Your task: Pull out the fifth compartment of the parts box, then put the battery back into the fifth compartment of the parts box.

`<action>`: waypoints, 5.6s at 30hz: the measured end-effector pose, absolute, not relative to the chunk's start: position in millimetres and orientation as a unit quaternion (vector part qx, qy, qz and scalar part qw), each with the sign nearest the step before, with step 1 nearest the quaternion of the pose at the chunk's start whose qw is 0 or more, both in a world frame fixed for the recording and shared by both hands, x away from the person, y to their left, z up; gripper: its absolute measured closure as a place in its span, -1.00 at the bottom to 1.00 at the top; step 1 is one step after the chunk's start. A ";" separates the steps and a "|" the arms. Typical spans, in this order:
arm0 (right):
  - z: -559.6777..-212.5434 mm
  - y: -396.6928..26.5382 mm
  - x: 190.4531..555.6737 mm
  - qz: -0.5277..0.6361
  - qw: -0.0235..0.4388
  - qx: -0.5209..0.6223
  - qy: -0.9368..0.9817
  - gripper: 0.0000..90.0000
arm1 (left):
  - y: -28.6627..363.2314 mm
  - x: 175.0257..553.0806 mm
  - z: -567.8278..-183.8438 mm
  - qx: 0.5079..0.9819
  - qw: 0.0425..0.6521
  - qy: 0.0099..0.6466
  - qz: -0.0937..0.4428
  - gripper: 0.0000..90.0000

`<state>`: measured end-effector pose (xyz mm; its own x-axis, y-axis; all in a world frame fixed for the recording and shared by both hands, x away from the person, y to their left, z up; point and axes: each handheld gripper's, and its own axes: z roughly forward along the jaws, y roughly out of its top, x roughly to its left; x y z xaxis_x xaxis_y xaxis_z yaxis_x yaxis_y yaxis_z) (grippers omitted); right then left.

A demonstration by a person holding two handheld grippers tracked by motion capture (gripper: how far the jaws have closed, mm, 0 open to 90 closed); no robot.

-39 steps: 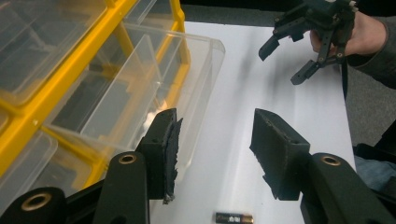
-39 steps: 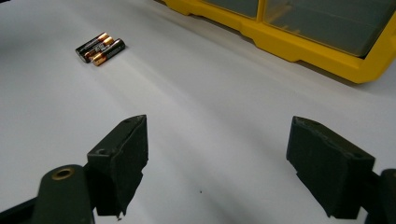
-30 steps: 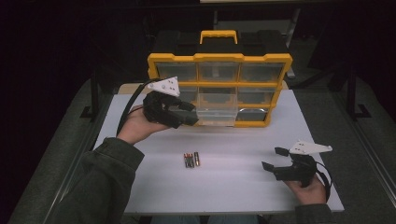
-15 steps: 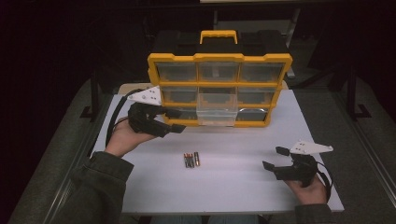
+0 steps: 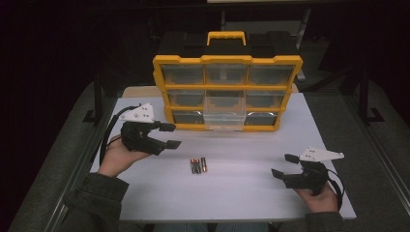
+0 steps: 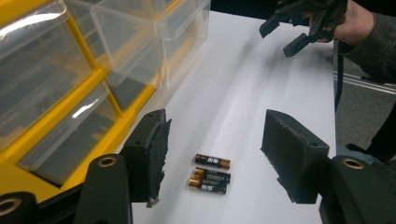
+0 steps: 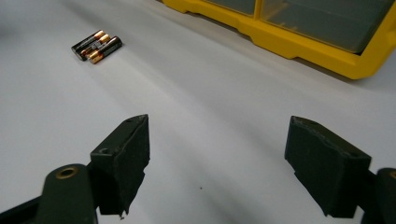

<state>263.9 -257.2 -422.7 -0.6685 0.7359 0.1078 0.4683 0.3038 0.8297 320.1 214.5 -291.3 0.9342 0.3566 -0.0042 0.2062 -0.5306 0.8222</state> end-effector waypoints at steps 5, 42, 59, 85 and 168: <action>-424.1 -252.4 264.8 0.449 0.144 0.376 0.798 -0.53 | 223.1 312.5 -299.6 0.869 0.455 0.170 0.091 -0.14; -422.7 -242.4 264.4 0.448 0.140 0.370 0.802 -0.60 | 262.5 285.2 -360.5 0.847 0.454 0.250 0.118 -0.33; -406.7 -222.4 262.7 0.456 0.133 0.345 0.809 -0.53 | 262.3 278.2 -381.7 0.853 0.433 0.258 0.140 -0.36; -374.7 -120.5 287.6 0.410 0.062 0.312 0.855 0.00 | 264.1 277.0 -388.3 0.853 0.431 0.256 0.144 -0.37; -397.7 -45.5 328.8 0.343 0.014 0.279 0.897 0.69 | 268.3 277.7 -390.4 0.849 0.444 0.254 0.132 -0.38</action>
